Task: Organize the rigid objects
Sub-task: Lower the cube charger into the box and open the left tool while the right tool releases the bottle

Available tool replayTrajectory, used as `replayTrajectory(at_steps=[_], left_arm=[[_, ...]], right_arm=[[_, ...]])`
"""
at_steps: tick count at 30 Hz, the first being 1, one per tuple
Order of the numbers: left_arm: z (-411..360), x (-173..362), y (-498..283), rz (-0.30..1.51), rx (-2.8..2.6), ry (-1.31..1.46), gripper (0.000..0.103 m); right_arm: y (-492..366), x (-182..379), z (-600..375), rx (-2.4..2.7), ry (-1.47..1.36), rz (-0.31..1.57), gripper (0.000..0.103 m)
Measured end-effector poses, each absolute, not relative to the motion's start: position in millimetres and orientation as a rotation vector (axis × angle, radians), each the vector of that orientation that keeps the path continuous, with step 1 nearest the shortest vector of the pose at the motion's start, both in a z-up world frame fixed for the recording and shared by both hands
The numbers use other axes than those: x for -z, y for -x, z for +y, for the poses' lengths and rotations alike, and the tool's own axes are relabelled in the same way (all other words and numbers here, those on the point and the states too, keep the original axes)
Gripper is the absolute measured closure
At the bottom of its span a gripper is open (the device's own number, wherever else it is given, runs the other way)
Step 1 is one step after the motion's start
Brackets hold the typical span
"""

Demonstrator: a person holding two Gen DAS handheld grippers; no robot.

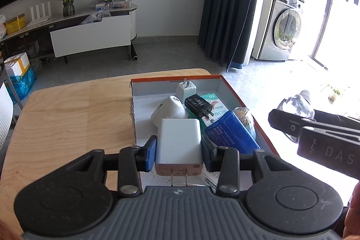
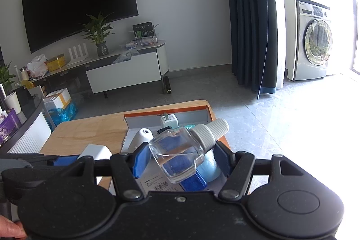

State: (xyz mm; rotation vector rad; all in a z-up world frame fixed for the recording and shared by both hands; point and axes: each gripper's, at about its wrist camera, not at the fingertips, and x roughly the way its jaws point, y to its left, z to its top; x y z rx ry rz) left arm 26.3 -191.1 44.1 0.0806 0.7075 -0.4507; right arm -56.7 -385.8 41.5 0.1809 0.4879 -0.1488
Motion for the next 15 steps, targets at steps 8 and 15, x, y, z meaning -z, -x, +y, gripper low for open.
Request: replayTrajectory(at_steps=[8, 15], left_arm=[[-197, -45, -33, 0.710, 0.454, -0.087, 0.062], [-201, -45, -38, 0.713, 0.456, -0.085, 0.062]], right_arm=[[41, -47, -396, 0.151, -0.184, 0.488, 0.028], [25, -49, -400, 0.145, -0.174, 0.496, 0.028]])
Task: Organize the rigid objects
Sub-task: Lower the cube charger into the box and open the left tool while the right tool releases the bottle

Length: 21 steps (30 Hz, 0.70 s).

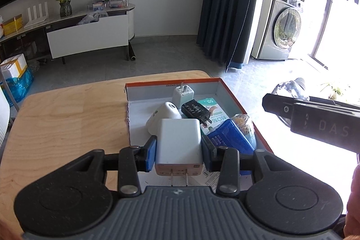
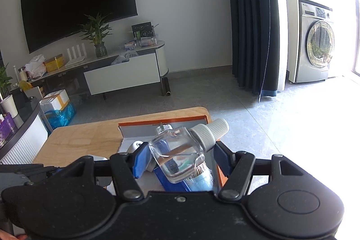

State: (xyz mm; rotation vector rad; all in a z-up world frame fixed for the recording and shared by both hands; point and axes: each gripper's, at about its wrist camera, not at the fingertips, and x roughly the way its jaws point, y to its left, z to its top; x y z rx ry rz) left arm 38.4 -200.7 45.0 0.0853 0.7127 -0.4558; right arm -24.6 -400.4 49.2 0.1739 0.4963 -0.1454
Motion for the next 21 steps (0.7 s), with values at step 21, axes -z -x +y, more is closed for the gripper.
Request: replayTrajectory(at_steps=[21], left_arm=[[-210, -35, -63, 0.753, 0.447, -0.090, 0.062]], right_arm=[[-8, -45, -410, 0.133, -0.160, 0.541, 0.028]])
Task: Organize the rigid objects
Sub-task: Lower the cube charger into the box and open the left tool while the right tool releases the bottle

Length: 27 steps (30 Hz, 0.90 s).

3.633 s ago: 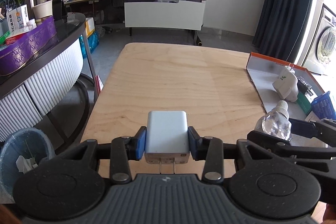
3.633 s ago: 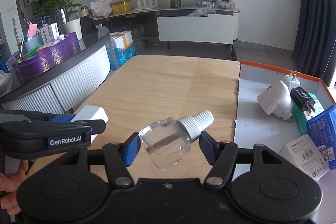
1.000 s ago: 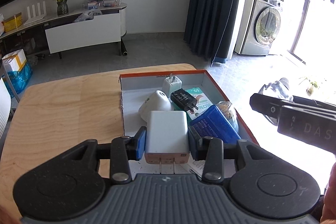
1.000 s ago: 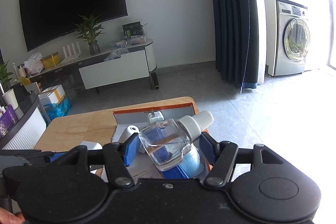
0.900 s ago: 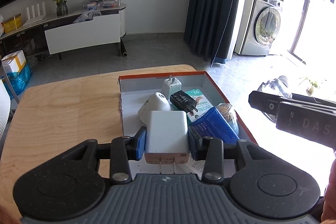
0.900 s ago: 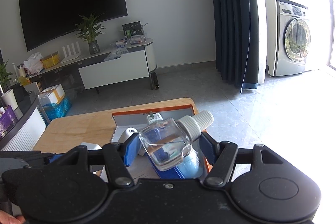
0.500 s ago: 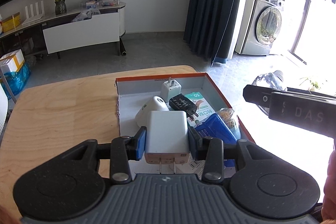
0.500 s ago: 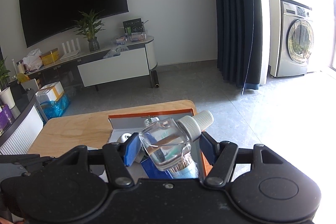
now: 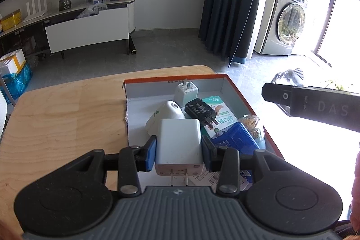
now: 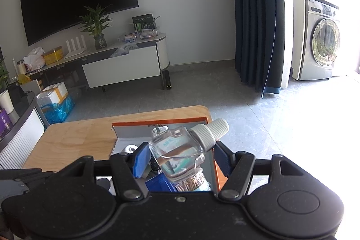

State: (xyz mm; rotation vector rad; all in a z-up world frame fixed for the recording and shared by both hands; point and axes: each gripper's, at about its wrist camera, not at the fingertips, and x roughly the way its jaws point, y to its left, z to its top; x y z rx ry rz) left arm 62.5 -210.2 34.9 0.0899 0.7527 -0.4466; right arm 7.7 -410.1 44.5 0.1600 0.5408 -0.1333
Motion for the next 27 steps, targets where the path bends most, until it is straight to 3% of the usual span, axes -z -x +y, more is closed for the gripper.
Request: replayTrajectory(at_steps=[27], left_arm=[[-209, -21, -83, 0.797, 0.440, -0.082, 0.062]], right_arm=[[-52, -29, -418, 0.119, -0.147, 0.606, 0.027]])
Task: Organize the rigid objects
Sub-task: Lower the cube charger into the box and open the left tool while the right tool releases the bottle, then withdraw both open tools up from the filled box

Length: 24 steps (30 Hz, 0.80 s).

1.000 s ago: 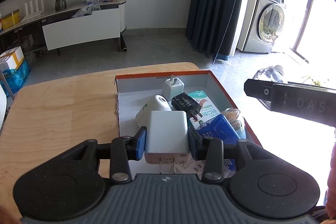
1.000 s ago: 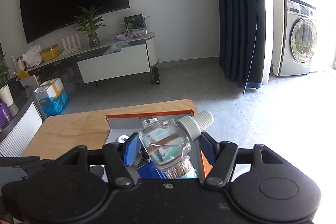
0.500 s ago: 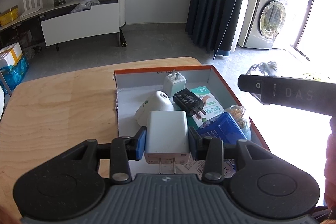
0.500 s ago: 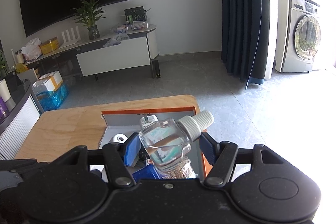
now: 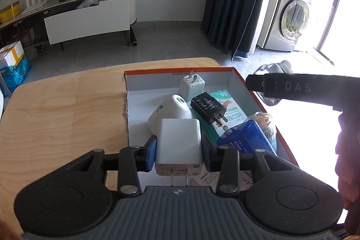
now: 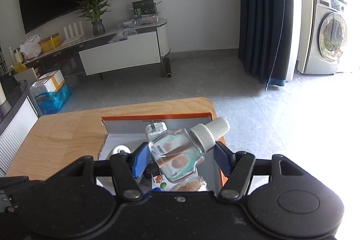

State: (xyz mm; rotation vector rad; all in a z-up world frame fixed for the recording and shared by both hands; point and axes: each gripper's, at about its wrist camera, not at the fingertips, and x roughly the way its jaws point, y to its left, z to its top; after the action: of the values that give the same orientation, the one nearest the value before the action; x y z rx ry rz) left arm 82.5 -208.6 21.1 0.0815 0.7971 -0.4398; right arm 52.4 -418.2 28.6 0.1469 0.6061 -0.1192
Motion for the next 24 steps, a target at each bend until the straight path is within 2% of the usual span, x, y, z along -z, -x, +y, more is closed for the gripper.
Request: replayTrajectory(at_steps=[20, 24], left_arm=[[-220, -4, -91, 0.856, 0.471, -0.092, 0.062], [-219, -13, -89, 0.836, 0.487, -0.079, 0.053]], right_arm=[[-9, -46, -434, 0.125, -0.202, 0.516, 0.026], [-2, -49, -430, 0.116, -0.197, 0.509, 0.026]])
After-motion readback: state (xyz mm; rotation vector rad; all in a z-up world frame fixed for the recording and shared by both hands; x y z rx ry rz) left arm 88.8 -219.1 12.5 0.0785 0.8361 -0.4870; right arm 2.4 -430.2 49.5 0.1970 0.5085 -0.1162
